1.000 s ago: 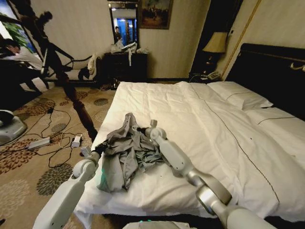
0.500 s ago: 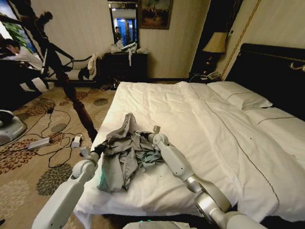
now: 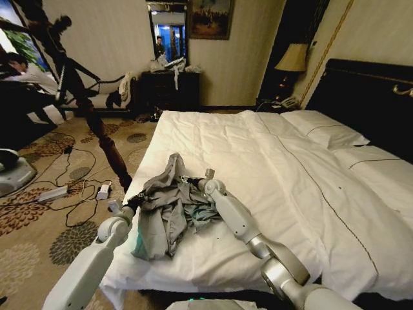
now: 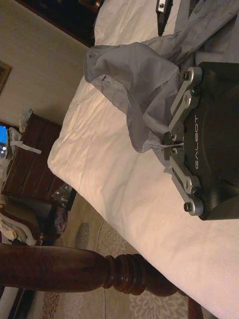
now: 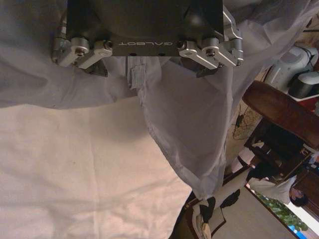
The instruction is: Pick up the clothes from the bed and hang them on the clothes hanger.
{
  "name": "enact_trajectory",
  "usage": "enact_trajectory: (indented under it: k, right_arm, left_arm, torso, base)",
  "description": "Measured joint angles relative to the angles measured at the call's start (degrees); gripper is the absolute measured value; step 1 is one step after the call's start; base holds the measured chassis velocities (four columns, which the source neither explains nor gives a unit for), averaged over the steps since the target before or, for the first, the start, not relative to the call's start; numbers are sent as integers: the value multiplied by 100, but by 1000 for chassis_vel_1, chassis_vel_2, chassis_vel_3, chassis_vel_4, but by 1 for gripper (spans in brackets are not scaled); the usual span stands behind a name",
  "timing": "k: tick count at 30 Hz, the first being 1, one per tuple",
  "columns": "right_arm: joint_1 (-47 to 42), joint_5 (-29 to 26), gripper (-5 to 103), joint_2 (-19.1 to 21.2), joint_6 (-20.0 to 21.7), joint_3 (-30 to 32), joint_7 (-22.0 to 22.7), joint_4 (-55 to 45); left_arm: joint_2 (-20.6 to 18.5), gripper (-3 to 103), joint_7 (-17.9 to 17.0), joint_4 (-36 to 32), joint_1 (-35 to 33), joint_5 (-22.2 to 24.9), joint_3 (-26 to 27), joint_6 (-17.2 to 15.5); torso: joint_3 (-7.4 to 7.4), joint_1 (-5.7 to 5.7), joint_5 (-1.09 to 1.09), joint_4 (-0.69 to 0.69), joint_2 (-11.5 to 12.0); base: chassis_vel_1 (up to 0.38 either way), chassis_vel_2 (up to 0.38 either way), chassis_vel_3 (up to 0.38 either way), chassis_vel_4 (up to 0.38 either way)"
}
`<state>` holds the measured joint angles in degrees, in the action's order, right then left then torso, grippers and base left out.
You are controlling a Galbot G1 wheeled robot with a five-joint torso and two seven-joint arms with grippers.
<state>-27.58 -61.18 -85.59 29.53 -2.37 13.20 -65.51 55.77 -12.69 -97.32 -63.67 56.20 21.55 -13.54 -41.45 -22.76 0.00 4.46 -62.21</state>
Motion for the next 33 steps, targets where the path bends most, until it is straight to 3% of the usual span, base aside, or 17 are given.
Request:
enact_trajectory:
  k: [2,6,8,10,12,15,17,21,23,24,27,30,33]
  right_arm:
    - [-1,-8,98,0,8,-19,-9,7]
    - [9,-7,79,-54,12,-43,-63,72]
    - [16,0,79,-66,9,-44,-81,94]
    - [59,28,63,-111,-8,-52,-150,181]
    - [68,31,63,-117,-10,-54,-161,192]
    - [101,44,50,-146,-25,-59,-189,245]
    - [104,46,50,-149,-28,-59,-191,249]
    - [107,78,28,-144,-52,-74,-202,254]
    - [105,88,28,-139,-55,-78,-205,253]
    - [101,112,18,-131,-63,-92,-211,250]
    - [99,142,15,-111,-83,-109,-218,236]
    - [88,146,2,-74,-107,-139,-221,175]
    - [52,127,1,-5,-114,-172,-204,32]
  left_arm:
    - [0,0,2,-1,-4,0,-1,1]
    - [7,0,4,-3,-7,-2,0,5]
    - [14,0,4,-2,-12,-3,0,5]
    - [39,0,7,-11,-45,-15,1,7]
    - [41,0,8,-13,-50,-17,1,7]
    - [47,0,9,-19,-68,-24,13,9]
    - [46,0,9,-20,-71,-24,20,9]
    - [29,0,14,-30,-79,-20,39,10]
    - [29,0,14,-30,-77,-19,39,10]
    - [29,0,14,-30,-71,-18,39,10]
    - [28,0,12,-44,-69,-17,33,10]
    - [16,0,8,-71,-77,-16,34,10]
    - [-26,0,5,-115,-96,-8,59,11]
  torso:
    - [0,0,0,0,0]
    - [0,0,0,0,0]
    - [0,0,0,0,0]
    - [0,0,0,0,0]
    - [0,0,0,0,0]
    - [0,0,0,0,0]
    - [0,0,0,0,0]
    - [0,0,0,-1,0]
    - [0,0,0,-1,0]
    - [0,0,0,0,0]
    - [0,0,0,0,0]
    - [0,0,0,0,0]
    - [0,0,0,-1,0]
  base:
    - [0,0,0,0]
    - [0,0,0,0]
    - [0,0,0,0]
    - [0,0,0,0]
    - [0,0,0,0]
    - [0,0,0,0]
    - [0,0,0,0]
    - [0,0,0,0]
    - [0,0,0,0]
    - [0,0,0,0]
    - [0,0,0,0]
    - [0,0,0,0]
    - [0,0,0,0]
